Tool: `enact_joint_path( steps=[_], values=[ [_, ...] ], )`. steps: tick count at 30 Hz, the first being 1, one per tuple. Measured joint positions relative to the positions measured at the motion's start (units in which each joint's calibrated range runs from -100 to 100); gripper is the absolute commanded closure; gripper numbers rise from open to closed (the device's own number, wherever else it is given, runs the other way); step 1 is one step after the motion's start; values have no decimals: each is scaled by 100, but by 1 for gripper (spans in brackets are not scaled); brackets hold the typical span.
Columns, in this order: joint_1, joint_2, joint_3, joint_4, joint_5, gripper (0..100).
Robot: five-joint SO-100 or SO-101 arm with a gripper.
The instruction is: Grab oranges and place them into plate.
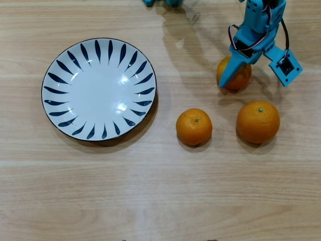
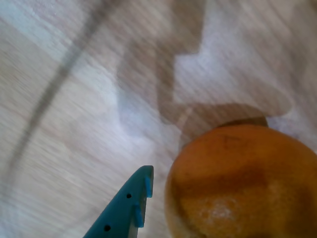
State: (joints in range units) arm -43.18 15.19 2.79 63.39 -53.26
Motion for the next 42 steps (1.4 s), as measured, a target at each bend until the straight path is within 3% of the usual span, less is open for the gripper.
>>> enact_joint_path(
  steps=[17, 23, 42],
  values=[
    [152, 330, 18, -198, -10, 53],
    [152, 355, 18, -198, -10, 70],
    [346, 42, 35, 181, 83, 69]
  ],
)
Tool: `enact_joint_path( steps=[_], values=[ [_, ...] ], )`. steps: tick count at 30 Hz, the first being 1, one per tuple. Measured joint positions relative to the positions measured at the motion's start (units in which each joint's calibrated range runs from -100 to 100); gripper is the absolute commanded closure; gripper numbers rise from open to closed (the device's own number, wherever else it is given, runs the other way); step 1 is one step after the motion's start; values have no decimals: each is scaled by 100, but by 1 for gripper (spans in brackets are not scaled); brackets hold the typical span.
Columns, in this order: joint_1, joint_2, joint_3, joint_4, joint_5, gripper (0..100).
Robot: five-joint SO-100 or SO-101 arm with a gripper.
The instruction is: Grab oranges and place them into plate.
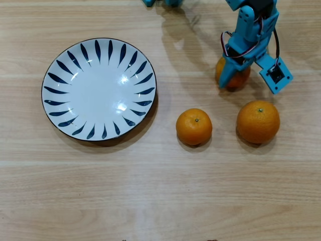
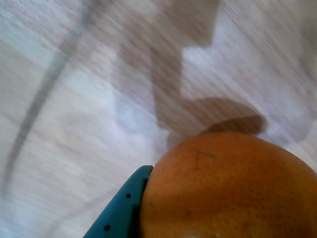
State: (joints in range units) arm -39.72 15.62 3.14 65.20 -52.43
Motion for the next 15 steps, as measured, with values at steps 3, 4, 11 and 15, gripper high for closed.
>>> enact_joint_path(
  steps=[3, 4, 11, 15],
  values=[
    [211, -533, 0, 474, 78, 69],
    [304, -736, 0, 629, 120, 69],
    [1190, -1896, 0, 1335, 626, 69],
    [2178, -2412, 168, 1370, 1184, 69]
  ],
)
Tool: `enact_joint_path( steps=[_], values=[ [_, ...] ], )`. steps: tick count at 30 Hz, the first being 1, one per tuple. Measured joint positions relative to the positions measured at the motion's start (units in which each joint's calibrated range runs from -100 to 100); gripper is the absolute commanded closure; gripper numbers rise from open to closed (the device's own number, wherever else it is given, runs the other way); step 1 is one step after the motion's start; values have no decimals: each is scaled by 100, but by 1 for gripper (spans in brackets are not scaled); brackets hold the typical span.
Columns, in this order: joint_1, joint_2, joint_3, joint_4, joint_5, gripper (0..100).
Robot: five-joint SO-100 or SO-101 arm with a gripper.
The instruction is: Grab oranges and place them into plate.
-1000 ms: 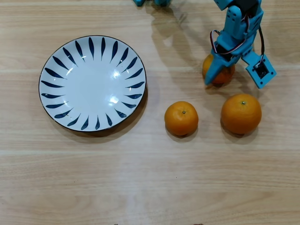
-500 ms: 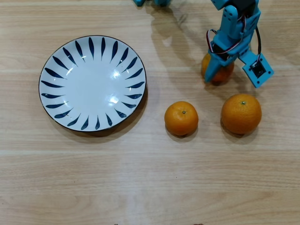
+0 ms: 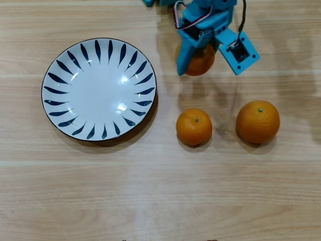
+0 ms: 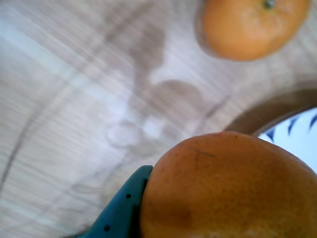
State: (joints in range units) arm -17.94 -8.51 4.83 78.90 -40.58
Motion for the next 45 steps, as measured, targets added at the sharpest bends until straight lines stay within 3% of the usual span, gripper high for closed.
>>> enact_joint_path(
  steps=[7, 15, 18, 21, 25, 35, 39, 41, 43, 45],
  values=[
    [1815, -466, 788, 0, 522, 68],
    [3318, -491, 992, -224, 673, 68],
    [3360, -508, 1275, -680, 699, 67],
    [3385, -516, 1558, -1051, 699, 58],
    [3394, -525, 1868, -1189, 574, 54],
    [2989, -576, 1797, -1223, 527, 55],
    [2406, -576, 1204, -1189, 438, 63],
    [1916, -576, 735, -922, 240, 79],
    [1672, -542, 505, -749, 162, 87],
    [1249, -220, -168, -543, 104, 84]
  ],
)
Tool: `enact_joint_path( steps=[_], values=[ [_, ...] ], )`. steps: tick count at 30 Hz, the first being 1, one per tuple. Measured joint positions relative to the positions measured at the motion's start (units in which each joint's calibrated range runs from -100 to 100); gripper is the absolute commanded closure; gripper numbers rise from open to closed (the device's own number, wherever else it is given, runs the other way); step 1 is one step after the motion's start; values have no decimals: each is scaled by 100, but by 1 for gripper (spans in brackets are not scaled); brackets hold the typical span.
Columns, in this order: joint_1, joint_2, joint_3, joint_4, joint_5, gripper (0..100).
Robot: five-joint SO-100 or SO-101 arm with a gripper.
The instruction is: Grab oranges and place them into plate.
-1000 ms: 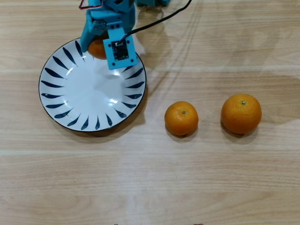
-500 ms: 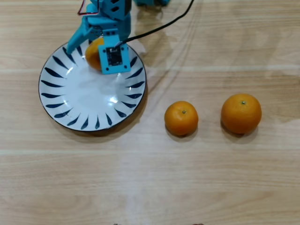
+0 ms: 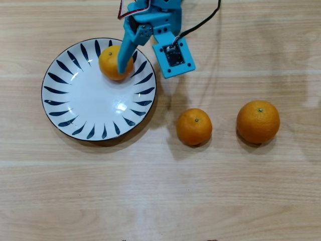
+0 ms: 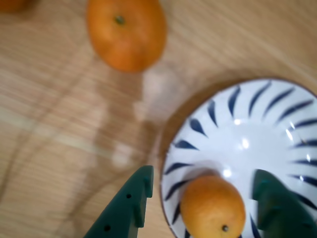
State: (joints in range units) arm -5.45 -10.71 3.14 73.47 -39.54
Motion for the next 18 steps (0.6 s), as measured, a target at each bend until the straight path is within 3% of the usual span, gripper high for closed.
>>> enact_joint_path(
  steps=[8, 12, 18],
  values=[
    [-768, 1176, -1629, 9, -89, 75],
    [-886, 1837, -2160, 9, -480, 67],
    [-1131, 2421, -2364, -34, -1273, 66]
  ],
)
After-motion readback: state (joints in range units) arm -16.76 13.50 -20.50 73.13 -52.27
